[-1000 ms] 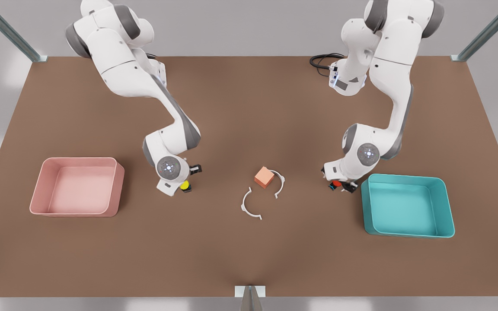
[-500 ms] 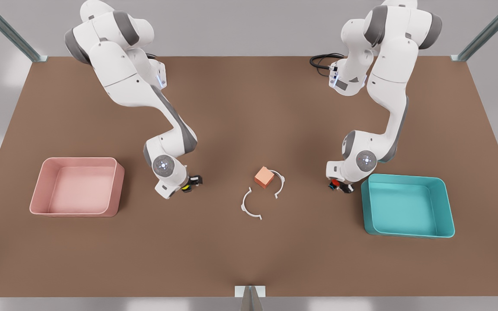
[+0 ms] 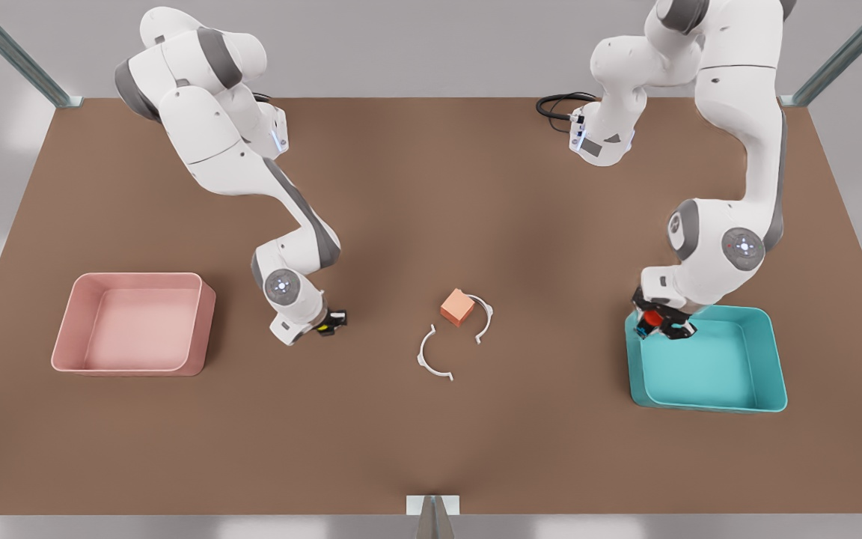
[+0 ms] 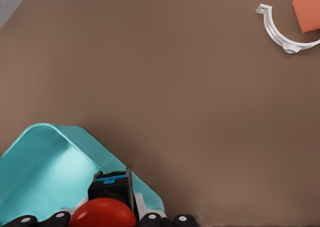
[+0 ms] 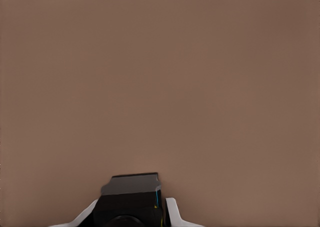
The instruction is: Place the red button in the blue storage box with the left arm, and place the yellow button in the pink storage box with the right arm
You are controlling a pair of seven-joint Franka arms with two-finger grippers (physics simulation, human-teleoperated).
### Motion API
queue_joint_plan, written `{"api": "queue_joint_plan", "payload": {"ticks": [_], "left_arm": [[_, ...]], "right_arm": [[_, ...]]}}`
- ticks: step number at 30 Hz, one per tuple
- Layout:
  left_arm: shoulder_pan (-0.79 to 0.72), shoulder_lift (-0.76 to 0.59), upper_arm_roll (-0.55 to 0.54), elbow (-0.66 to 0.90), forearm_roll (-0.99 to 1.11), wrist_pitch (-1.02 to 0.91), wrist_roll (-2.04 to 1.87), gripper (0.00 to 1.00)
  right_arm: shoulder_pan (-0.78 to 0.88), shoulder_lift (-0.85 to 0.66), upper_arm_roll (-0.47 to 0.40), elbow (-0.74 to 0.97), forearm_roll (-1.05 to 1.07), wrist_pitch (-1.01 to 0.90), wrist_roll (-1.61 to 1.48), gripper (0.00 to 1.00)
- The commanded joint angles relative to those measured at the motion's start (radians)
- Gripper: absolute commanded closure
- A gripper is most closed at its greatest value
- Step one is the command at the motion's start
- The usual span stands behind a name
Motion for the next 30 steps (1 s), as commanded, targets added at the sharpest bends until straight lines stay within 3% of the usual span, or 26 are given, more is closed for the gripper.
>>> {"api": "queue_joint_plan", "payload": {"ticks": [1,7,10,11,12,16,20,24,25,30], "left_arm": [[0.071,0.000,0.001,0.024,-0.011,-0.154,0.452,0.62],[0.157,0.206,0.003,0.177,-0.009,-0.149,0.537,0.60],[0.157,0.278,0.003,0.217,-0.023,-0.144,0.537,0.49],[0.155,0.280,0.003,0.222,-0.023,-0.146,0.538,0.00],[0.155,0.276,0.003,0.234,-0.026,-0.149,0.505,0.00],[0.154,0.217,0.001,0.254,-0.029,-0.177,0.238,0.00],[0.097,0.051,-0.008,0.289,-0.023,-0.264,-0.610,0.00],[-0.064,-0.030,0.058,0.475,0.009,-0.501,-0.980,0.00],[-0.130,-0.029,0.057,0.532,0.141,-0.584,-1.058,0.00],[-0.173,-0.049,0.052,0.605,0.097,-0.654,-1.289,0.00]], "right_arm": [[-0.002,-0.005,0.000,0.001,-0.004,0.018,0.021,0.52],[-0.035,-0.209,0.000,0.003,-0.001,-0.181,0.021,0.51],[-0.085,-0.307,0.000,-0.008,0.000,-0.282,-0.023,0.51],[-0.111,-0.327,0.005,-0.020,0.002,-0.309,-0.043,0.51],[-0.231,-0.405,0.095,-0.074,0.003,-0.324,-0.077,0.51],[-0.305,-0.491,0.081,-0.108,0.031,-0.434,-0.218,0.51],[-0.338,-0.482,-0.029,-0.117,0.083,-0.424,-0.451,0.51],[-0.328,-0.408,-0.190,-0.129,0.141,-0.312,-0.727,0.49],[-0.322,-0.375,-0.248,-0.128,0.143,-0.255,-0.825,0.49],[-0.328,-0.276,-0.327,-0.079,0.148,-0.212,-0.988,0.46]]}}
